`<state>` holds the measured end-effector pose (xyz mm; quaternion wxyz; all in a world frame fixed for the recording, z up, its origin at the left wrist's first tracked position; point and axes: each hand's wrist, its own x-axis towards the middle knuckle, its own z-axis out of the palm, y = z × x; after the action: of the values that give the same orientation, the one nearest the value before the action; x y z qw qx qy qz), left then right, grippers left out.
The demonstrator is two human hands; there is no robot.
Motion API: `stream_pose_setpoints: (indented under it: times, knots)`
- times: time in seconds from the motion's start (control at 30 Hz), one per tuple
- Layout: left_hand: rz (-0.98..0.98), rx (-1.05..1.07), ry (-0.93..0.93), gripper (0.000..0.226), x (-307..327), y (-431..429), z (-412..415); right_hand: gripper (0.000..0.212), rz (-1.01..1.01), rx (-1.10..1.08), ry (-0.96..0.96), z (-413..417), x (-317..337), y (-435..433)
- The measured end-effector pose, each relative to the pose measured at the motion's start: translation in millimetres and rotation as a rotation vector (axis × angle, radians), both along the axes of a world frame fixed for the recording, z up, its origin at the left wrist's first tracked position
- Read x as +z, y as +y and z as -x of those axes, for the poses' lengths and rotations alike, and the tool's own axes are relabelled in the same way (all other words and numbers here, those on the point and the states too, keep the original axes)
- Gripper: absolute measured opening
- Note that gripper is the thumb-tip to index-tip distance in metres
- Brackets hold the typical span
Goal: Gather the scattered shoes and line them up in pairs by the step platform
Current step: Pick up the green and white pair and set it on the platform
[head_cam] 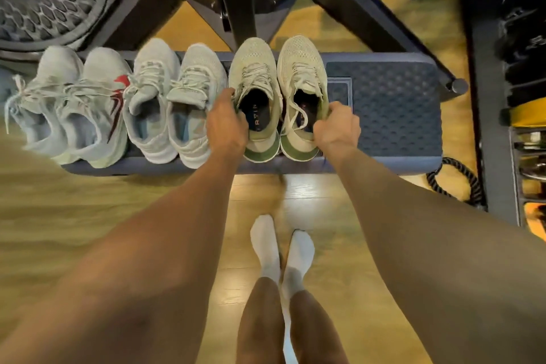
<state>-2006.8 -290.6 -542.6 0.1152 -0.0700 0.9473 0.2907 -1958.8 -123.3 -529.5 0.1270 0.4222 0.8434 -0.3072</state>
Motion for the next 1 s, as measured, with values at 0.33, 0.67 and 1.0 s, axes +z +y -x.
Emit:
stream_pose_setpoints:
  times: [0.33, 0.67, 1.0]
  knots:
    - [-0.036, 0.0, -0.104, 0.054, -23.5, -1.7, 8.1, 0.027, 0.03, 0.024, -0.087, 3.7, -29.2, -7.3]
    - [-0.003, -0.143, -0.233, 0.063, -19.7, -8.9, 14.9, 0.031, 0.02, 0.128, -0.188, 3.7, -26.4, -8.9]
    - [-0.13, -0.116, -0.295, 0.058, 70.2, -1.0, 27.7, 0.045, -0.015, 0.329, -0.161, 26.4, 72.4, -10.0]
